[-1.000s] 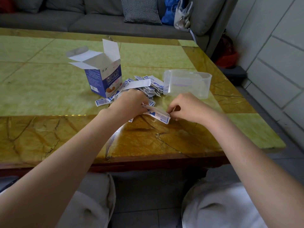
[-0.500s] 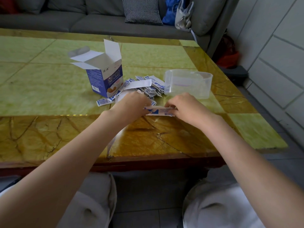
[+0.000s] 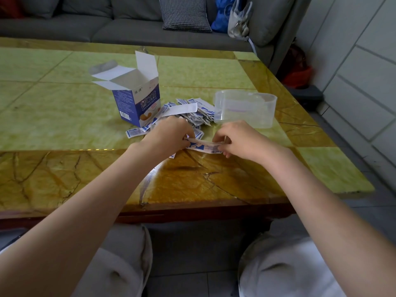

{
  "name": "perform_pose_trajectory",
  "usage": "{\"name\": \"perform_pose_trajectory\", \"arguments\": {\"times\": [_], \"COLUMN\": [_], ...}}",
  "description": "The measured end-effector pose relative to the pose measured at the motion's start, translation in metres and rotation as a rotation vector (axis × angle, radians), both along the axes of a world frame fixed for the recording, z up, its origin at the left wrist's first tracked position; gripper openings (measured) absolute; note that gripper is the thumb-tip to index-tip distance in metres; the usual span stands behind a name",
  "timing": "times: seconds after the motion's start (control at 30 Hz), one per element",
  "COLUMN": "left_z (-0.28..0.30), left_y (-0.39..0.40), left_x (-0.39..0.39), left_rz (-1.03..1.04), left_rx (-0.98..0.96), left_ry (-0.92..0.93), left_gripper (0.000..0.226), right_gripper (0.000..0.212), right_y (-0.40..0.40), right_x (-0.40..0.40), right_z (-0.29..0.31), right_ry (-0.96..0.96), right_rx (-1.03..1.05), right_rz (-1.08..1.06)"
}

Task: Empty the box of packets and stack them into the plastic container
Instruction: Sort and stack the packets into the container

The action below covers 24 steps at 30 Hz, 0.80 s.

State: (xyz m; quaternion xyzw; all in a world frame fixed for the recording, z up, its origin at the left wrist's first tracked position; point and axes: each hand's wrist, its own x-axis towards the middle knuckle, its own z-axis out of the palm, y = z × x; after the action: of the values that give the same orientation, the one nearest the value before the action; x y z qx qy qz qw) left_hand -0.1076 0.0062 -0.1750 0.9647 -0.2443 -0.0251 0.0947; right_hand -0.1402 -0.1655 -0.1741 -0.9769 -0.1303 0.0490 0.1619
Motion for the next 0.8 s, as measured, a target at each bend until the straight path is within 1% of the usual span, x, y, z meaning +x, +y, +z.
{"name": "perform_pose_trajectory", "arguments": {"times": [0.17,0.33,0.4,0.47,0.5,0.57,0.67,0.8], "left_z": [0.000,-0.004,-0.005,-0.004,-0.004,-0.005,-0.006,-0.006], "left_y": [-0.001,-0.001,-0.002,-0.004,-0.006,-0.008,-0.008,-0.004], "left_x": [0.001,0.003,0.003,0.003,0.003,0.004,0.003,0.003], "left_rz": [-0.017,0.010,0.036,0.054,0.059,0.066,0.070,0.054], "left_rx": [0.020,-0.064,-0.066,-0.046,-0.036,-0.026,-0.051,-0.083], "left_ry": [-0.004,0.045,0.056,0.063,0.064,0.052,0.038,0.049], "left_gripper": [0.025,0.018,0.015,0.013,0.013,0.015,0.017,0.015], "right_gripper": [0.011,0.015,0.020,0.024,0.022,0.012,0.018,0.020], "right_y": [-0.005,-0.005,-0.004,0.002,0.007,0.017,0.024,0.024], "right_x": [0.000,0.000,0.000,-0.003,-0.004,-0.006,-0.006,-0.004], "right_z": [0.003,0.002,0.003,0.003,0.001,-0.006,-0.016,-0.024], "right_ry": [0.027,0.023,-0.015,-0.117,-0.180,-0.261,-0.287,-0.289], "right_rx": [0.031,-0.003,-0.111,-0.223,-0.249,-0.273,-0.306,-0.220], "right_rz": [-0.010,0.015,0.030,0.062,0.079,0.092,0.069,0.055]}}
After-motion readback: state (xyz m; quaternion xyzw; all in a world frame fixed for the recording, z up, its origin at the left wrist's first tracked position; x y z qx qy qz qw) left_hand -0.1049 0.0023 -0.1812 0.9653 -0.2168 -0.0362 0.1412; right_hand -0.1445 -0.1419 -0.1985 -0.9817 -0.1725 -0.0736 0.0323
